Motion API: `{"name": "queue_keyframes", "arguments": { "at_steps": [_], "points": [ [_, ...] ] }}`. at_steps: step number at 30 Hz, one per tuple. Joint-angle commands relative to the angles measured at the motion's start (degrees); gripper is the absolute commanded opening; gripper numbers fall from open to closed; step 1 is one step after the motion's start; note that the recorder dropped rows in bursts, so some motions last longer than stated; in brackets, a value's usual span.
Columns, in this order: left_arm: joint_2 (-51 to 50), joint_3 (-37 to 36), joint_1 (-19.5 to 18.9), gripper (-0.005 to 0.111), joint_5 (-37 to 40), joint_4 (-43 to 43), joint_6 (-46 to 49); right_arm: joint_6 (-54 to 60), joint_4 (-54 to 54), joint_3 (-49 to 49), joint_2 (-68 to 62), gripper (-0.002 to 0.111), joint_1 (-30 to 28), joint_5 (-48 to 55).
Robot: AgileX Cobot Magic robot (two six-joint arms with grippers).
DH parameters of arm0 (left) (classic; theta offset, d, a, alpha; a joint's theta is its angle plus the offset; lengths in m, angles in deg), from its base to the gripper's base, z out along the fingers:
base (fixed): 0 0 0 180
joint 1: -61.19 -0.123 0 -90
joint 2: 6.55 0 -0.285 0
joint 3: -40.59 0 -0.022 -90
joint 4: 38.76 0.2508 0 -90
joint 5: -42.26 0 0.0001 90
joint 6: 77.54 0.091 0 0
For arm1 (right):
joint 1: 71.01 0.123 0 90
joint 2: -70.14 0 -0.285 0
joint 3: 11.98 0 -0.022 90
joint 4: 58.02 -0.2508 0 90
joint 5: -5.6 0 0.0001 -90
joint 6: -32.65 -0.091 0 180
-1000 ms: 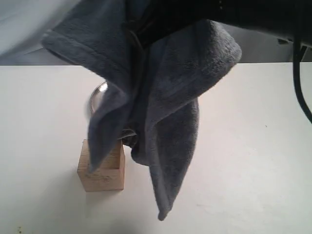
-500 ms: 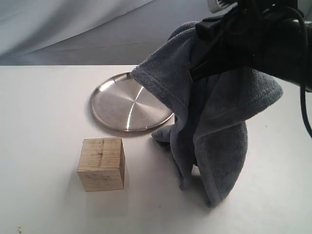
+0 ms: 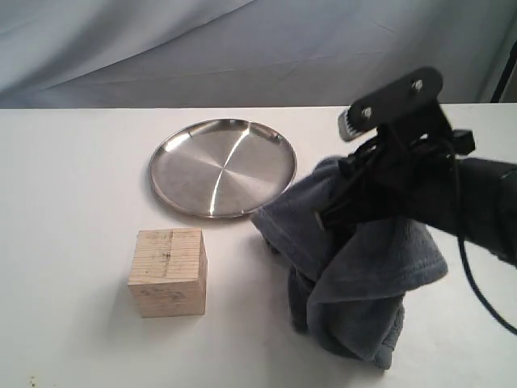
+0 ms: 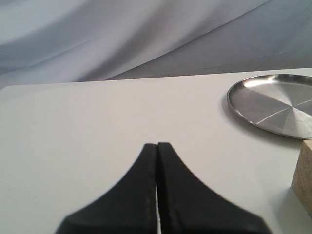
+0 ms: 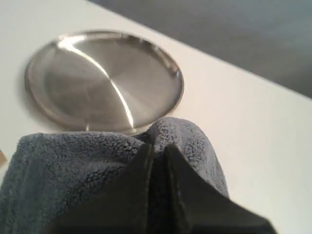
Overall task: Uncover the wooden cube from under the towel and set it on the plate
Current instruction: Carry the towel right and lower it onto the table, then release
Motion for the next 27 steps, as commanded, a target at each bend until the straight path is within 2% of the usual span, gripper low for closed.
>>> {"name": "queue_keyframes", "arguments": {
  "at_steps": [1,10,18,22,27],
  "points": [
    [0.2,-0.2,0.3,0.0,-0.5,0.2,0.0,-1.0,-0.5,-2.0,-7.6,0.0,-0.5,-0.4],
    [0.2,-0.2,0.3,0.0,-0.5,0.2,-0.1,-1.0,-0.5,-1.9,-20.7,0.0,-0.5,6.3],
    [0.2,-0.2,0.3,0.0,-0.5,0.2,0.0,-1.1,-1.4,-1.6,-23.0,0.002,-0.5,7.2],
    [0.2,-0.2,0.3,0.0,-0.5,0.2,0.0,-1.1,-2.4,-0.6,-23.0,0.023,-0.5,7.5],
    [0.2,-0.2,0.3,0.0,-0.5,0.2,0.0,-0.7,-2.0,0.4,-22.9,0.079,-0.5,9.0]
  ]
}}
